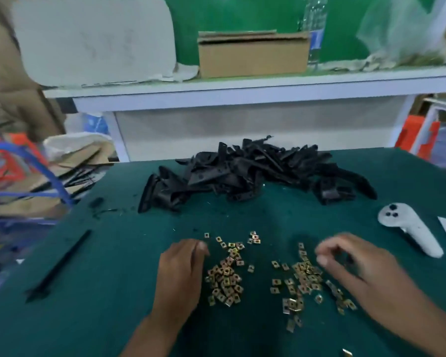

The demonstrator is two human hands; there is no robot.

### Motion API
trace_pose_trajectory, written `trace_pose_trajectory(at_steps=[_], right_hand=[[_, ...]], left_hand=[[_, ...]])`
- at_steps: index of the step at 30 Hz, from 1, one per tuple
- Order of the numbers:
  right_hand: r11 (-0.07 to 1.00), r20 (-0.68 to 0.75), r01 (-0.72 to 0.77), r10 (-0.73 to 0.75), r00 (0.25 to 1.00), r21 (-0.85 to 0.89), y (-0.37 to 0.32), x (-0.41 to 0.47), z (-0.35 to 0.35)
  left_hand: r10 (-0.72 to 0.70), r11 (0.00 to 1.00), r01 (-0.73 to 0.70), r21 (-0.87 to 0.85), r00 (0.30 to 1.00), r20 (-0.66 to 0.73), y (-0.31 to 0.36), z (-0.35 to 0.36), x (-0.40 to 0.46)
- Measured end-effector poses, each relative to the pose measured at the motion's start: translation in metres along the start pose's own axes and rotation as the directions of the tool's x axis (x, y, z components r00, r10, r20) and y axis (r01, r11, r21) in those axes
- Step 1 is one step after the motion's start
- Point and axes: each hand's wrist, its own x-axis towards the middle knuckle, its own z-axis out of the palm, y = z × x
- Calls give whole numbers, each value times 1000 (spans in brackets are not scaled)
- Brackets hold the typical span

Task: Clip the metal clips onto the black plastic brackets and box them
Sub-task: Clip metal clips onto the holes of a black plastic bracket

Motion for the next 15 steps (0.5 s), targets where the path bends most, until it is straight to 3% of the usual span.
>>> trace_pose_trajectory(at_steps=[3, 5, 9, 12, 15], right_hand=[[1000, 113, -8, 6, 994, 14, -22, 104, 45], [996, 188, -87, 85, 978, 2, -19, 165, 80], [969, 201, -243, 245, 949, -34, -18, 248, 123], [919, 160, -316, 357, 920, -234, -11, 273, 141], [865, 78, -229, 293, 953, -448, -8, 265, 144]], left_hand=[[-188, 979, 179, -99, 979, -82, -20, 8, 2], [-193, 977, 184, -110, 978, -80, -20, 10, 3], [-210, 971, 203, -128, 977, -46, -18, 10, 7], [-218, 967, 212, -140, 976, -29, -20, 10, 11], [-204, 970, 199, -142, 979, -19, -22, 11, 10]])
